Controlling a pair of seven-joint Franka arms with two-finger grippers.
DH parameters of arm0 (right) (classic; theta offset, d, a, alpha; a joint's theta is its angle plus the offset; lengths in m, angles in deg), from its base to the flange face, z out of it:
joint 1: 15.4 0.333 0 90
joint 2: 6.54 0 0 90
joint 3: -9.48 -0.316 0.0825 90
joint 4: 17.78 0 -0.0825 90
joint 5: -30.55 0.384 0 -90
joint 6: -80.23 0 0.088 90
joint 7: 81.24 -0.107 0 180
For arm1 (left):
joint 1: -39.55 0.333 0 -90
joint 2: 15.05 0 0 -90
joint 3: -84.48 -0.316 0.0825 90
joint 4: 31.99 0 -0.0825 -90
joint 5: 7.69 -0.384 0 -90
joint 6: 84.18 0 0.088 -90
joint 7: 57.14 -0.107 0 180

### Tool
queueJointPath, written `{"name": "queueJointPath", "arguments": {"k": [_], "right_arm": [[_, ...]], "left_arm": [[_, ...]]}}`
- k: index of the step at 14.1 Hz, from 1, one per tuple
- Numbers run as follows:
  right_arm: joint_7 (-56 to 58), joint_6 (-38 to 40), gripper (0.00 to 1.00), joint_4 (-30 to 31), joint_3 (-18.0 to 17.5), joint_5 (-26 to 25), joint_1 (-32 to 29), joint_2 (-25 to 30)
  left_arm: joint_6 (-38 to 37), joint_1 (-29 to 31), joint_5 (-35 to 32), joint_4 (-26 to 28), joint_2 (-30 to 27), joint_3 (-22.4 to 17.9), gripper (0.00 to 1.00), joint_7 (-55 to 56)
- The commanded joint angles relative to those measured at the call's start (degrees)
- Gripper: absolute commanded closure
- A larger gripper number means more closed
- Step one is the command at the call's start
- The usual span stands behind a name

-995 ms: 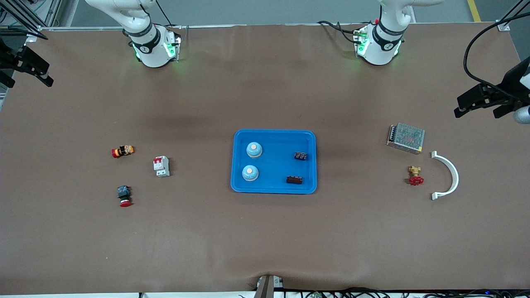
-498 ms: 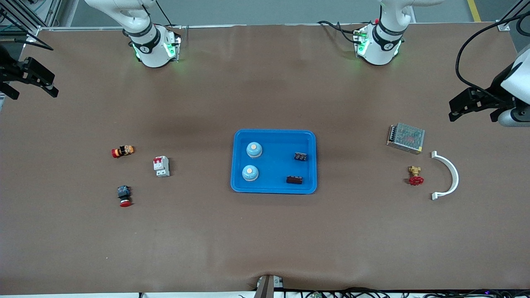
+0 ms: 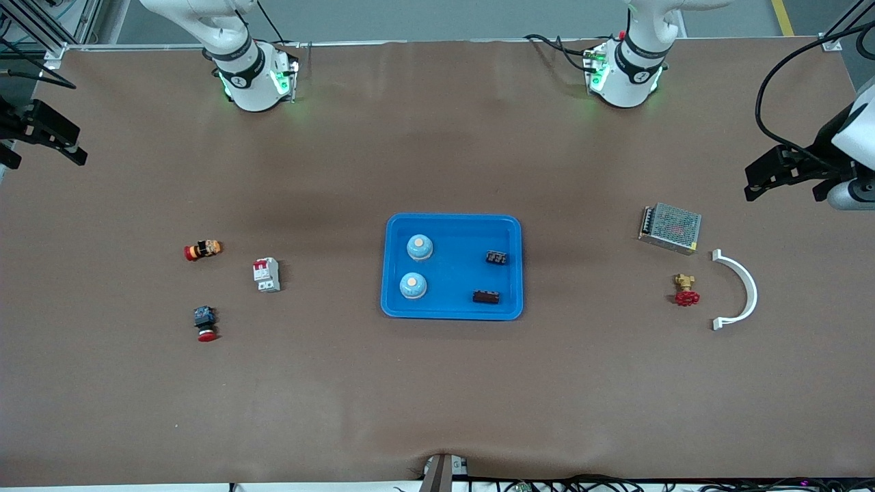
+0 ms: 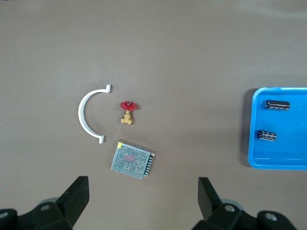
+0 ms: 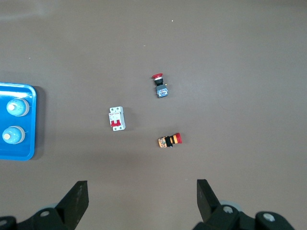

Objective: Place electrolytic capacitor and blue bell in tray

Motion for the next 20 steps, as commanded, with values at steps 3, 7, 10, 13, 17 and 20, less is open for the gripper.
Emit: {"name": "queueJointPath", "arguments": {"k": [3, 7, 10, 13, 17, 20], "right_arm": [[-0.4, 1.9, 0.00, -3.6, 0.0, 0.5, 0.0, -2.5], [-0.4, 4.7, 0.00, -7.5, 0.0, 0.3, 0.1, -5.1], [-0.4, 4.7, 0.00, -7.5, 0.0, 0.3, 0.1, -5.2], [-0.4, 4.7, 0.00, -7.5, 0.0, 0.4, 0.1, -5.1], [-0.5, 4.7, 0.00, -7.4, 0.0, 0.4, 0.0, -5.2], [-0.6, 4.6, 0.00, -7.4, 0.0, 0.4, -0.1, -5.1]], "left_arm": [[-3.5, 0.4, -1.2, 0.7, -0.2, 0.3, 0.00, -3.7], [-4.9, 0.4, -1.1, 0.7, -0.1, 0.3, 0.00, -5.1], [-4.9, 0.4, -1.0, 0.6, 0.0, 0.3, 0.00, -5.1], [-4.9, 0.1, -0.8, 0.6, 0.2, 0.3, 0.00, -4.7], [-4.9, 0.1, -0.8, 0.5, 0.1, 0.3, 0.00, -4.8], [-4.9, -0.1, -0.8, 0.6, 0.1, 0.3, 0.00, -4.3]]}}
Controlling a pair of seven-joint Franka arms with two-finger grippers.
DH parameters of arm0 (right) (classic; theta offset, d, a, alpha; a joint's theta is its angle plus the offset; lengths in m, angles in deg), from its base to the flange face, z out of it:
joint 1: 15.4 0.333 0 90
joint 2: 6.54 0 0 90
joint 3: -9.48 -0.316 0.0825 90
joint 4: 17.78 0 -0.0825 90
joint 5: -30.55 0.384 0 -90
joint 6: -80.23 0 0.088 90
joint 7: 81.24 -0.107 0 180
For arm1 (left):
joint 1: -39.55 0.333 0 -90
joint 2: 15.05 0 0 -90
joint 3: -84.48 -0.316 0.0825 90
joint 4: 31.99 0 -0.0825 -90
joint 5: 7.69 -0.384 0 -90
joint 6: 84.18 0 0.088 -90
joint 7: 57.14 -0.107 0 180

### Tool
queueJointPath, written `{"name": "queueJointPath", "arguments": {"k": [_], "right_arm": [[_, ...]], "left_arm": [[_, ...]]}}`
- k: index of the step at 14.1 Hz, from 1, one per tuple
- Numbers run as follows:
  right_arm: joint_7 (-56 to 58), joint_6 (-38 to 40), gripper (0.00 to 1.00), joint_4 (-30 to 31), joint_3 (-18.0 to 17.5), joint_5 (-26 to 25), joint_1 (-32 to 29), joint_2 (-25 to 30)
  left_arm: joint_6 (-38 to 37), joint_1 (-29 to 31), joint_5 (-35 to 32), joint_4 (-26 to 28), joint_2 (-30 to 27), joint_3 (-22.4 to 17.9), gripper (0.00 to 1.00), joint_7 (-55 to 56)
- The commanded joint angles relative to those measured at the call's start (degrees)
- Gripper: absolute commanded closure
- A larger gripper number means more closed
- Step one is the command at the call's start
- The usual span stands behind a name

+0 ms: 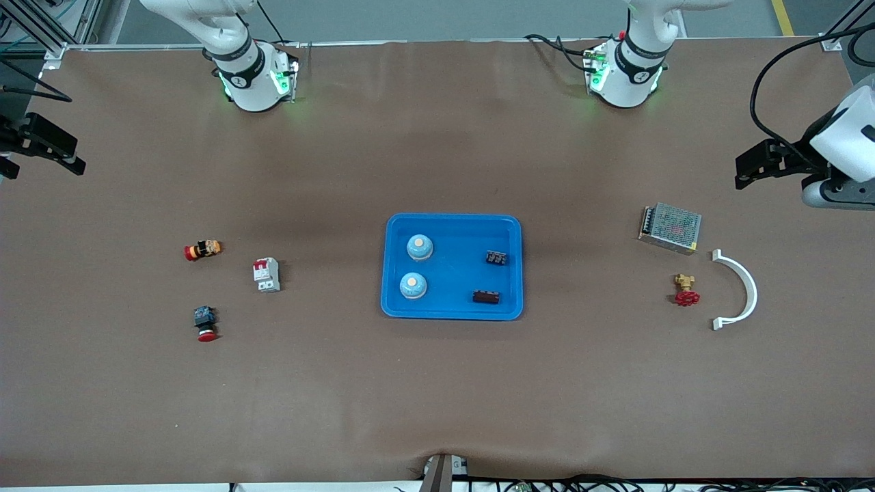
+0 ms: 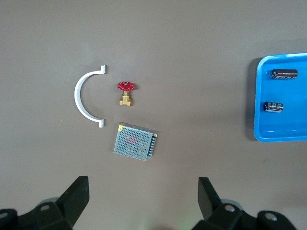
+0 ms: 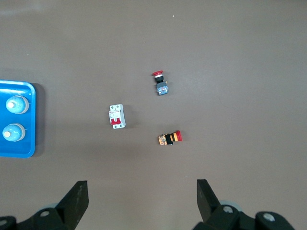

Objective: Place electrolytic capacitor and blue bell in tray

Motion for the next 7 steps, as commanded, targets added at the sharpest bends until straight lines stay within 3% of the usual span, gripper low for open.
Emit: {"name": "queueJointPath", "arguments": {"k": [1, 7], "right_arm": [[-0.6, 1.2, 0.00, -1.7, 0.0, 0.3, -0.2, -0.8], [-0.6, 1.1, 0.00, -1.7, 0.0, 0.3, -0.2, -0.8]], "left_arm": [[-0.6, -0.1, -0.9, -0.4, 0.0, 0.3, 0.00, 0.0], [-0.6, -0.1, -0.9, -0.4, -0.1, 0.3, 0.00, 0.0]]}}
